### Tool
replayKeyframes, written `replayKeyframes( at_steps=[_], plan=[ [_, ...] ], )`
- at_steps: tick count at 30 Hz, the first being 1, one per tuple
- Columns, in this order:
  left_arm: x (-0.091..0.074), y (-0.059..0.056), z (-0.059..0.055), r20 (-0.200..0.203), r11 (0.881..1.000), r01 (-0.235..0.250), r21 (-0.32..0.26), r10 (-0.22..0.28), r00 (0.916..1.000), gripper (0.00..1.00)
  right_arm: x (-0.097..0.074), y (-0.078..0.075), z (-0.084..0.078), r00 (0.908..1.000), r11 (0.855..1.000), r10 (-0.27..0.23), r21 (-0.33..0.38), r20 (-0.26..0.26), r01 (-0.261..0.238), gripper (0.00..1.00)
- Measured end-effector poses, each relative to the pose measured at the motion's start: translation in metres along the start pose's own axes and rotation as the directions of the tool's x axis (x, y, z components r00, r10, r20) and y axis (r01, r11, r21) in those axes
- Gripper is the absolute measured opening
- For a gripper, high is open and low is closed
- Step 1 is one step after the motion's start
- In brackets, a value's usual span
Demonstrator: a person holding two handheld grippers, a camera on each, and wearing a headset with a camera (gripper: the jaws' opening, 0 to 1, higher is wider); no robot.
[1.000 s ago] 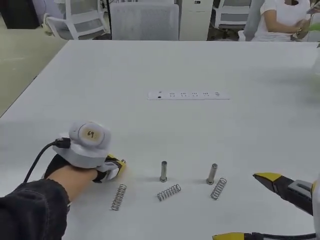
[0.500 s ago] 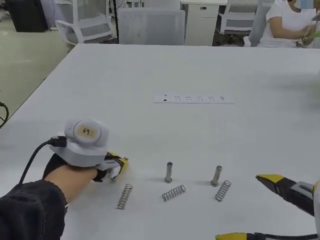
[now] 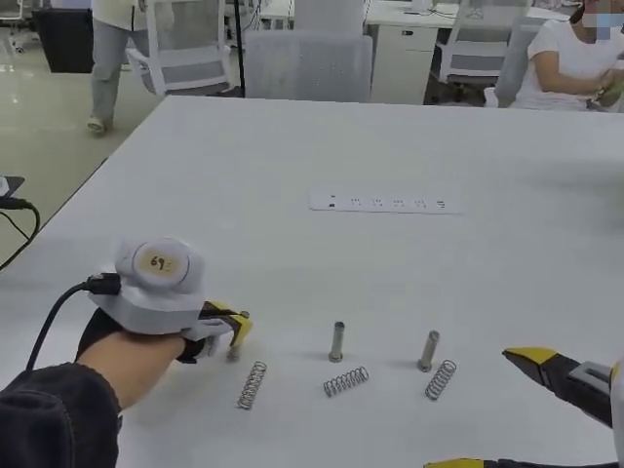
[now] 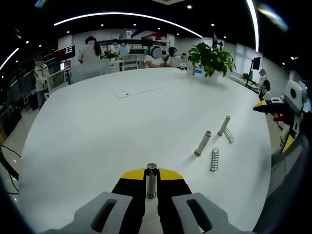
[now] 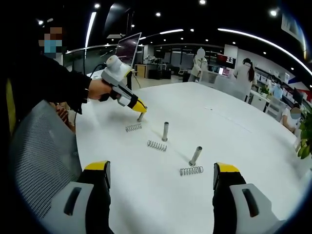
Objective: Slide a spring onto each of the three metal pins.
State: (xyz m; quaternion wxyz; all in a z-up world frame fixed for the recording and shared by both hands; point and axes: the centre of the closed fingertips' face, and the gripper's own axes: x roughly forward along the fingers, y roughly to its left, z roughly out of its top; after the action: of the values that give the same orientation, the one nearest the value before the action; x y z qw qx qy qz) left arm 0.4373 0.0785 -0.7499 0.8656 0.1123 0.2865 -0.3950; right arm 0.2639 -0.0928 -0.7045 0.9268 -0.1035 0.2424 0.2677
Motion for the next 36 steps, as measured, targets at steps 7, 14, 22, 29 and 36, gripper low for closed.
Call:
replayKeyframes(
  at_steps=[7,14,22,29,36],
  plan=[
    [-0.006,-0.001,-0.004,0.004,1.000,-0.003,-0.004,0.004,1.0000,0.00,0.000,0.001,0.000,1.0000,1.000,0.002,-0.006,-0.001,-0.002,0.86],
    [-0.009,-0.002,-0.006,0.001,1.000,-0.001,-0.015,0.001,1.0000,0.00,0.000,0.002,0.000,1.0000,1.000,0.004,-0.009,0.000,-0.004,0.86],
    [-0.012,-0.006,-0.009,-0.007,1.000,0.004,-0.012,-0.004,1.0000,0.00,0.001,0.003,0.001,1.0000,1.000,0.005,-0.010,0.004,-0.005,0.86],
    [-0.015,-0.009,-0.012,-0.013,1.000,0.008,-0.019,-0.009,0.9999,0.00,0.002,0.003,0.001,1.0000,1.000,0.007,-0.015,0.001,-0.007,0.86],
    [-0.016,-0.009,-0.013,0.005,1.000,0.016,-0.007,-0.016,0.9999,0.00,0.002,0.003,0.000,1.0000,1.000,0.009,-0.017,0.002,-0.009,0.86]
  ],
)
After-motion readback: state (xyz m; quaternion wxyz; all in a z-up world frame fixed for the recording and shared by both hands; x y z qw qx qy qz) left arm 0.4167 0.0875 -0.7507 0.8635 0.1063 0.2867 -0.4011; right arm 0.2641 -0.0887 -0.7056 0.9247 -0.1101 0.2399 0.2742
